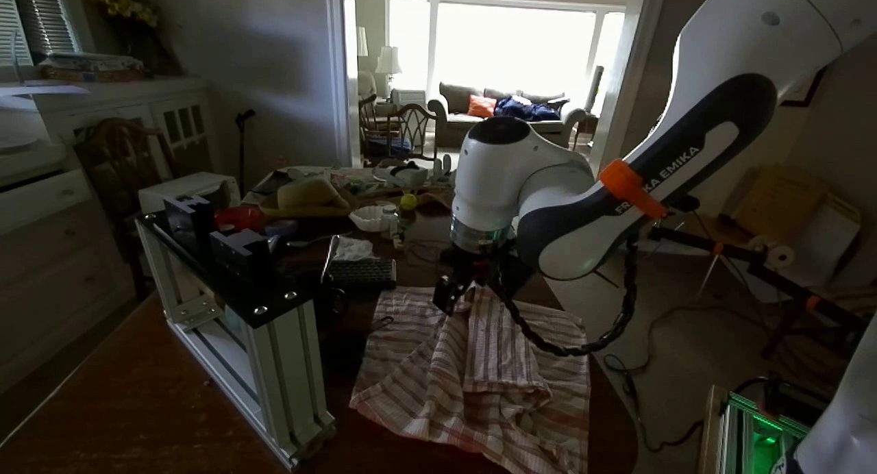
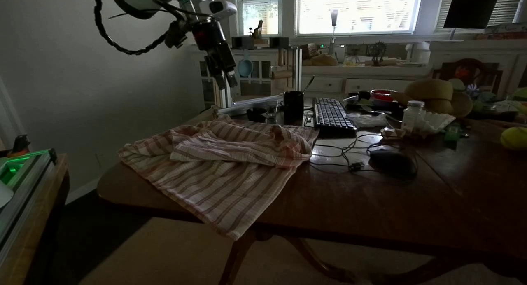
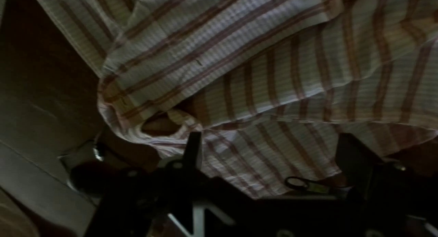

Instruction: Unfold the cloth

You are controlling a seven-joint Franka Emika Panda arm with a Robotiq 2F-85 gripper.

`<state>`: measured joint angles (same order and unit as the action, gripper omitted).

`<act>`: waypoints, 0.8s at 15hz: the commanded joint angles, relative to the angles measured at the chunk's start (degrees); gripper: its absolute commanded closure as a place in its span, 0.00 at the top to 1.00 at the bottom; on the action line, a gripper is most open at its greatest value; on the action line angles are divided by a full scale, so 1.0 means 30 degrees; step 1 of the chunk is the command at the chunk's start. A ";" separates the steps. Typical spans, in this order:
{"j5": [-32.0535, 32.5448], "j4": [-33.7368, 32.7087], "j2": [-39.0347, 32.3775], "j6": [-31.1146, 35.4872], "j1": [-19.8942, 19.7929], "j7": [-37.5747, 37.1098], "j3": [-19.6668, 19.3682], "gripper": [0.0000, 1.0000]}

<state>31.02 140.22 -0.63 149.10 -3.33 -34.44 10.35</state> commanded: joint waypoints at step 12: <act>0.3079 0.0210 -0.0421 -0.6996 0.2770 -0.5811 -0.1122 1.00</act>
<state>40.42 140.90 -1.95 128.22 4.03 -52.01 7.88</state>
